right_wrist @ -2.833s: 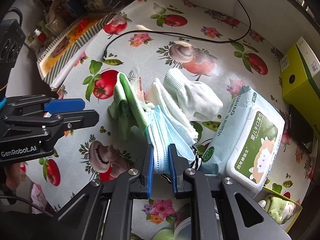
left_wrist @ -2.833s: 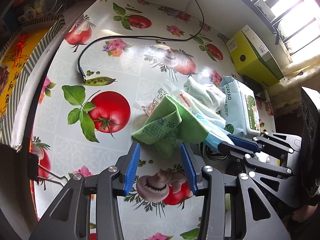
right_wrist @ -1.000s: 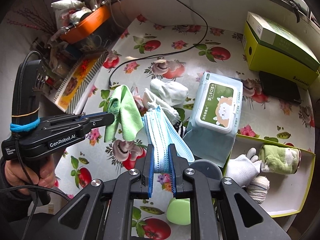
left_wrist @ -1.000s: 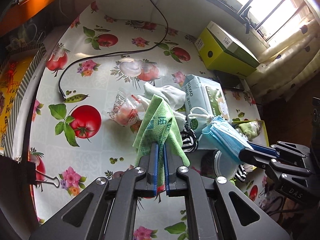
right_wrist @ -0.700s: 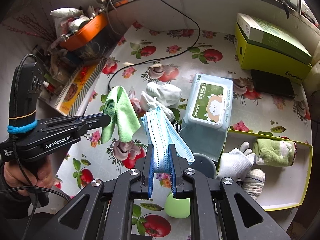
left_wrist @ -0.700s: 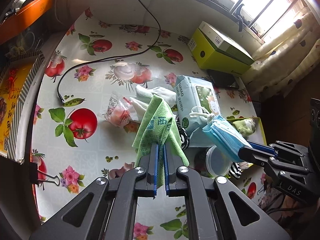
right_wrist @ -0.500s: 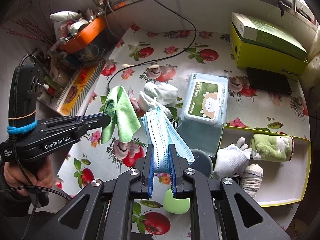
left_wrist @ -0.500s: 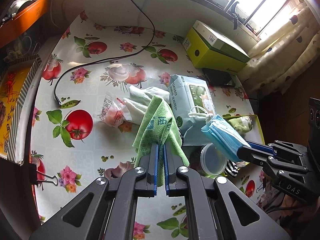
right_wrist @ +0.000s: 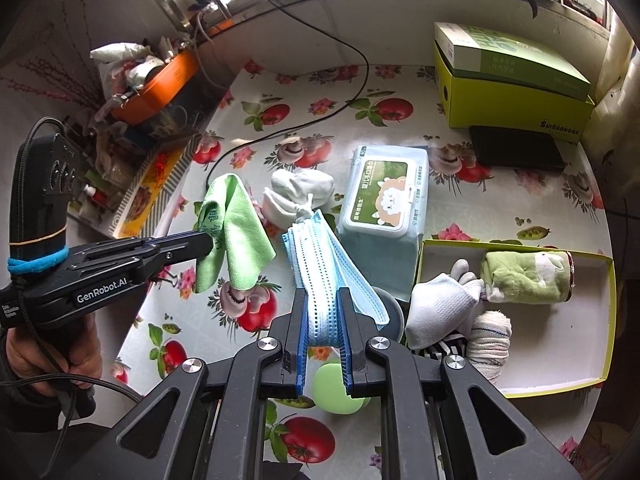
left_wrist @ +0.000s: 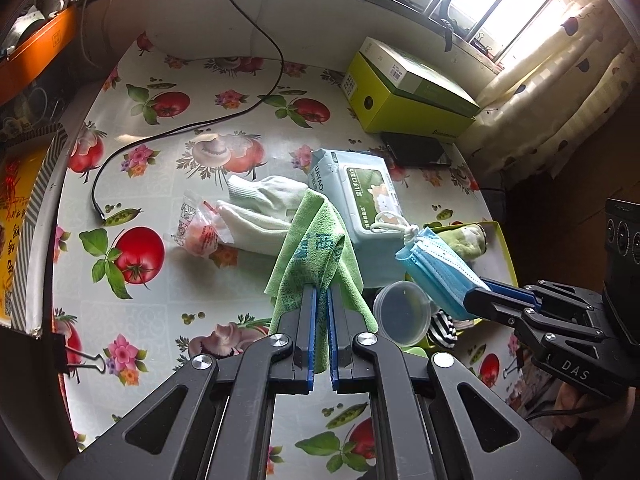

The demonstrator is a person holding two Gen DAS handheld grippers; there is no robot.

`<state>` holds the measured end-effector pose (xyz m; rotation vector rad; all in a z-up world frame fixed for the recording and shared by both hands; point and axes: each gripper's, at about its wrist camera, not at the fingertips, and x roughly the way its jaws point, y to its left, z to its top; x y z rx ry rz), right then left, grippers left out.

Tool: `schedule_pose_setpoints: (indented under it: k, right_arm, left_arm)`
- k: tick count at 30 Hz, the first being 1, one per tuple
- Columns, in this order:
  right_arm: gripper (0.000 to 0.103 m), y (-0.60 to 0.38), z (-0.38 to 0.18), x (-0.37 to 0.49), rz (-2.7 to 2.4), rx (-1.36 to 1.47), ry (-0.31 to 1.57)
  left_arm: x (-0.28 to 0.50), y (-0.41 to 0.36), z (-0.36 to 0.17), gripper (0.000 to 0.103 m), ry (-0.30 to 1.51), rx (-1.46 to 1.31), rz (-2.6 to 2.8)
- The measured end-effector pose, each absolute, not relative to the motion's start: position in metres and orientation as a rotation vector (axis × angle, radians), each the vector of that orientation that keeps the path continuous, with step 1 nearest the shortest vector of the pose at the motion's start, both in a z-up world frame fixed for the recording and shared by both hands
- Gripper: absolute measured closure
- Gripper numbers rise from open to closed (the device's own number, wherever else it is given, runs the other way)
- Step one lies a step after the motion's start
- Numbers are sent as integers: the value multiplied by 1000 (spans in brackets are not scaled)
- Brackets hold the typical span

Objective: Organize soft objects
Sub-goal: 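Carry the blue mask and green cloth over the box tray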

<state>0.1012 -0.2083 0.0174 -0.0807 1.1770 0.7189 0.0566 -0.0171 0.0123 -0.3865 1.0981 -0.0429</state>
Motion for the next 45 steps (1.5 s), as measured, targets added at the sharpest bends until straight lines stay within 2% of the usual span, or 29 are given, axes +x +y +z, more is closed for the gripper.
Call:
schedule_pose_setpoints:
  k: [25, 45]
  right_arm:
    - [90, -250, 13, 114, 633, 11, 1172]
    - [90, -364, 9, 141, 375, 160, 1139]
  left_arm:
    - [82, -61, 19, 98, 1129, -326, -138]
    - [121, -139, 28, 98, 1147, -193, -294]
